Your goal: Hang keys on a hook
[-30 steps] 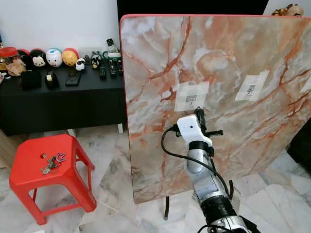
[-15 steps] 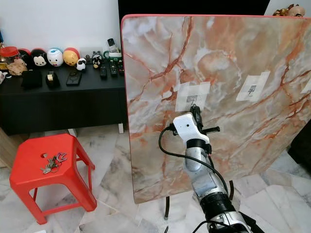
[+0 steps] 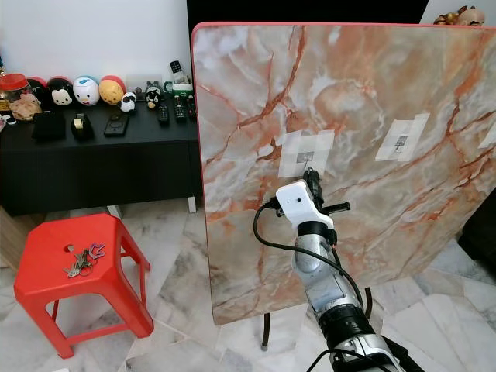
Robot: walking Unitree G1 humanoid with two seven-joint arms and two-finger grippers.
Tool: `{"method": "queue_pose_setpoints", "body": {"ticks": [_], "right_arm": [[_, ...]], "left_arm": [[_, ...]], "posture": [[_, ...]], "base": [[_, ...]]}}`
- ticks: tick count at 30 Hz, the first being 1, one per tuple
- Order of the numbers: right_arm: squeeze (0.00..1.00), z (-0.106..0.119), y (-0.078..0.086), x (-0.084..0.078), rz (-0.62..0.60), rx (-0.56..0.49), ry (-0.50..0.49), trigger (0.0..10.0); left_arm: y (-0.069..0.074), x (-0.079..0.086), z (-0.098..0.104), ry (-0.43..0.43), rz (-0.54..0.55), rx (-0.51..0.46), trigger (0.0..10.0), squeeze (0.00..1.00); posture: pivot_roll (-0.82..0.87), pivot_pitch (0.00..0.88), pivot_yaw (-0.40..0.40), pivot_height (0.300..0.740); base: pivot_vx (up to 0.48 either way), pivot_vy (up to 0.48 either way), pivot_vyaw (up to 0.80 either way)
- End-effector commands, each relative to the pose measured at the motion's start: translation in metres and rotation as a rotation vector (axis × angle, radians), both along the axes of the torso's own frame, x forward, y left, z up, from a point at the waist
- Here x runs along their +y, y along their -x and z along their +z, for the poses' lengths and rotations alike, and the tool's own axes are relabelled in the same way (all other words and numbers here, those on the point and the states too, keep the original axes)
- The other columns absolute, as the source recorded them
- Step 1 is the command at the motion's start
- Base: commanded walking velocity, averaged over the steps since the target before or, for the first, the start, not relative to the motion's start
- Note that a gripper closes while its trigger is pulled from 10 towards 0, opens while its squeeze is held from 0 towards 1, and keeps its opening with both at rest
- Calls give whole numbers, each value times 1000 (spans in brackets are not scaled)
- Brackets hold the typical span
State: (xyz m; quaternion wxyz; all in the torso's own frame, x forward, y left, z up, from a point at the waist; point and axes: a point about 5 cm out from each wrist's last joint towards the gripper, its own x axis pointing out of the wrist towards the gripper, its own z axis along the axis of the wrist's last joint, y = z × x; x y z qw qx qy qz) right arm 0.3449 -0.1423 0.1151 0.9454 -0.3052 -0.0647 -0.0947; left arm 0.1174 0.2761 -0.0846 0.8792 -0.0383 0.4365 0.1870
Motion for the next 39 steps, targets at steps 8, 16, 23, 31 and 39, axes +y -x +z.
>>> {"method": "queue_pose_setpoints", "body": {"ticks": [8,16,23,31,39], "right_arm": [[0,9,-7,-1,10,-21,18,10000],[0,4,-9,1,29,23,28,10000],[0,-3,-8,5,60,70,29,10000],[0,-4,-8,5,60,68,-1,10000],[1000,5,-7,5,65,-2,-36,10000]], "left_arm": [[-1,-7,-2,12,-2,7,10000,0],[-2,-9,-3,14,-8,5,10000,0],[-3,-10,-3,12,-8,-1,10000,0],[-4,-11,-3,11,-13,-7,10000,0],[-6,-12,-2,8,-18,-15,10000,0]], "posture": [[65,0,-102,740],[64,0,-103,740],[65,0,-103,740],[65,0,-103,740],[65,0,-103,740]], "base": [[0,0,0],[0,0,0],[0,0,0],[0,0,0],[0,0,0]]}}
